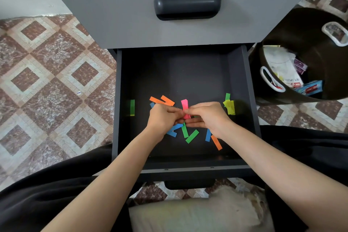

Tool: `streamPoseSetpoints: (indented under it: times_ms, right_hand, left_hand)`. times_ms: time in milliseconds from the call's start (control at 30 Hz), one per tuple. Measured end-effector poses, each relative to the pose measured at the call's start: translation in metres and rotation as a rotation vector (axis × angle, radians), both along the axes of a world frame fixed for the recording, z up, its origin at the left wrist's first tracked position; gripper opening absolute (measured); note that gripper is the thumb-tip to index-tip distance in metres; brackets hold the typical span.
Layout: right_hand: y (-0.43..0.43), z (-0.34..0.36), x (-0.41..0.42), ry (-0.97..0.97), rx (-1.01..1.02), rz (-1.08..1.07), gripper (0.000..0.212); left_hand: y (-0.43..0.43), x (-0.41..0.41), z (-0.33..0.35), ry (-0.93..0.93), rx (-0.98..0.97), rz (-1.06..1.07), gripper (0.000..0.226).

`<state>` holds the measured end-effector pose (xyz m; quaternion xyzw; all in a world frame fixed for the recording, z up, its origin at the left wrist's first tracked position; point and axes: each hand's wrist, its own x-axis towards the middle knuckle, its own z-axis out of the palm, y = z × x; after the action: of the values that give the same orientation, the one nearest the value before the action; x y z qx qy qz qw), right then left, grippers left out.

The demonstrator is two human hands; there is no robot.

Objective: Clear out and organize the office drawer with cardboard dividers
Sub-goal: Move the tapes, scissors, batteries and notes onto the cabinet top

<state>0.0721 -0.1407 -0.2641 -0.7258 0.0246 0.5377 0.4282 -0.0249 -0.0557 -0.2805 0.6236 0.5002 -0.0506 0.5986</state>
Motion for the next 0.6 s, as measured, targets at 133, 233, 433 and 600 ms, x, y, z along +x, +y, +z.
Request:
streamPoseSetpoints:
  times_ms: [133,233,433,600]
  right_hand:
    - [-0.001,0.001,0.007,-0.045,0.011,0.019,0.022]
    - [0.001,0.005,0.012,-0.032,0.005,0.106,0.017]
    - [0.002,0.007,0.014,-0.059,-0.016,0.233,0.016]
    - [0.003,0.006,0.015,-0.058,0.003,0.218,0.013]
  left_hand:
    - [0.004,0.001,0.003,-0.012,0.088,-0.135,0.022]
    - [0.014,0.000,0.006,0.041,0.509,-0.269,0.046]
    - [0.015,-0.005,0.001,-0.069,0.725,-0.684,0.052]
    - [0.013,-0.006,0.004,-0.075,0.832,-0.691,0.024]
